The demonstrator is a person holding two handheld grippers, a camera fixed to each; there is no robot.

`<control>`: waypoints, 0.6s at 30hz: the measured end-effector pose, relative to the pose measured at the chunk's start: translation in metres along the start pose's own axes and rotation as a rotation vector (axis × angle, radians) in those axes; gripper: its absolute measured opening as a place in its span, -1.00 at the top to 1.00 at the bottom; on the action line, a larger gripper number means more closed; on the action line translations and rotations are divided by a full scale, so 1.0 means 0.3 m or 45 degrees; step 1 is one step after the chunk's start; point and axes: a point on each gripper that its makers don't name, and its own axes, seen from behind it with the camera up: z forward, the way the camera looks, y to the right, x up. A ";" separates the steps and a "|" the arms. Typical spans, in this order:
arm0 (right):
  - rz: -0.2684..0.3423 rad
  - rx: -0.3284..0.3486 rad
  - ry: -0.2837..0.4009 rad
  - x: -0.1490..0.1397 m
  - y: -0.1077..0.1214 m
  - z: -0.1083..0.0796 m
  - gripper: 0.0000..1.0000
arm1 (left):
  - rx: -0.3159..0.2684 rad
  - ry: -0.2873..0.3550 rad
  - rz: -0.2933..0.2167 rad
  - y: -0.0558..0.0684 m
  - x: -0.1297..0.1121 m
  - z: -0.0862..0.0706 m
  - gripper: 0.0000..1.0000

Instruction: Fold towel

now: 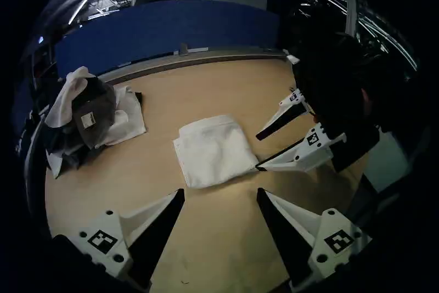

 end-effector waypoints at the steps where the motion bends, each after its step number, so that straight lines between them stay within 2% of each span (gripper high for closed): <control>1: 0.014 -0.008 -0.001 -0.011 -0.004 0.001 -1.00 | -0.001 0.001 0.003 -0.001 0.001 0.001 -0.97; 9: 0.095 -0.062 -0.017 -0.074 -0.028 0.026 -0.94 | -0.011 0.008 0.006 -0.002 0.004 0.008 -0.97; 15: 0.123 -0.101 -0.032 -0.096 -0.030 0.048 -0.57 | -0.020 0.010 -0.015 -0.012 -0.009 0.011 -0.96; 18: 0.123 -0.116 -0.035 -0.104 -0.032 0.057 -0.50 | -0.014 0.009 -0.024 -0.023 -0.020 0.014 -0.97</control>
